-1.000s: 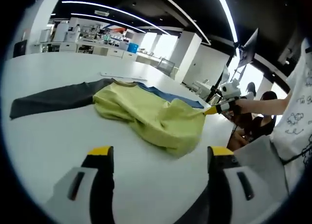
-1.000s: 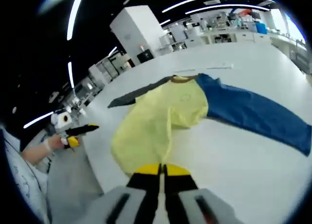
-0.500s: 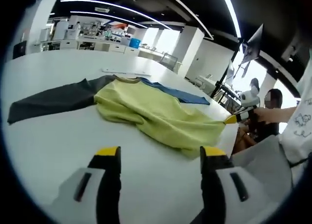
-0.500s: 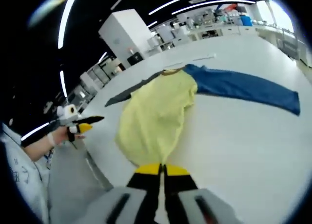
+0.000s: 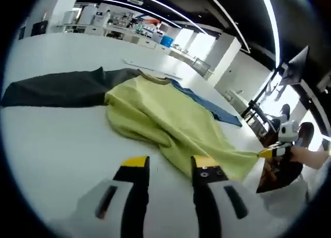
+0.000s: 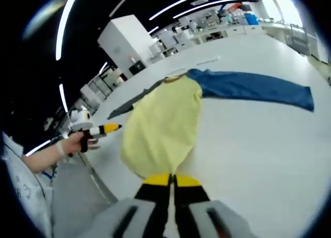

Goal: Fold the garment on the visible template until the final outline fits inside the template.

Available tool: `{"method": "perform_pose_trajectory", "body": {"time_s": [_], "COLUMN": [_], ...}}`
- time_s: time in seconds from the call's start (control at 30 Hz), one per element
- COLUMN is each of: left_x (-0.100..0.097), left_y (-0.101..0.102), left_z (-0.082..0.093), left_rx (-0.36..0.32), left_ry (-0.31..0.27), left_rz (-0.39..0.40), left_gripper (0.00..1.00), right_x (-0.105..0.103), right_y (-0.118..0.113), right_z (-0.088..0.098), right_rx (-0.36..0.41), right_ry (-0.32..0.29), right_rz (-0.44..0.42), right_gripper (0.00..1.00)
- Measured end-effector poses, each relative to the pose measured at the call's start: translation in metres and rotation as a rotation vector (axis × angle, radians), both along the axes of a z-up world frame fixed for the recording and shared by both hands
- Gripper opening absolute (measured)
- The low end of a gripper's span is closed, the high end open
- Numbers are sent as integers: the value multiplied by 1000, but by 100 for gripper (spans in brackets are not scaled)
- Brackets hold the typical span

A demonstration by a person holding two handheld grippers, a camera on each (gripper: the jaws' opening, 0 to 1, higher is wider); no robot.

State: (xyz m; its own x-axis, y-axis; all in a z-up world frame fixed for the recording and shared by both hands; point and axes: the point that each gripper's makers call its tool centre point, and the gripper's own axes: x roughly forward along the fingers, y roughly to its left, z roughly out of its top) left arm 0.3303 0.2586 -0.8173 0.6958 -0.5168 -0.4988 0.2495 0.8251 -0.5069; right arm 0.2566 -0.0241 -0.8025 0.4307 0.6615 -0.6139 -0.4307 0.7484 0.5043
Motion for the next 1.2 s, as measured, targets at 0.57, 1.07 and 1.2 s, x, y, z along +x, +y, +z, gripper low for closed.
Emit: {"method": "perform_pose_trajectory", "body": {"time_s": [0.57, 1.07, 1.2], "left_x": [6, 49, 67], "left_y": [-12, -18, -21], "left_z": [-22, 52, 64], "left_rx": [-65, -261, -260], "left_ry": [138, 73, 44], "left_rz": [83, 118, 100], "left_gripper": [1, 0, 0], "right_x": [-1, 19, 32], "right_y": [5, -5, -7], "right_z": [-4, 10, 19], "right_rx": [9, 57, 81], "right_ry": [14, -8, -23], "right_rz": [-1, -86, -126], "right_gripper": [0, 0, 0]}}
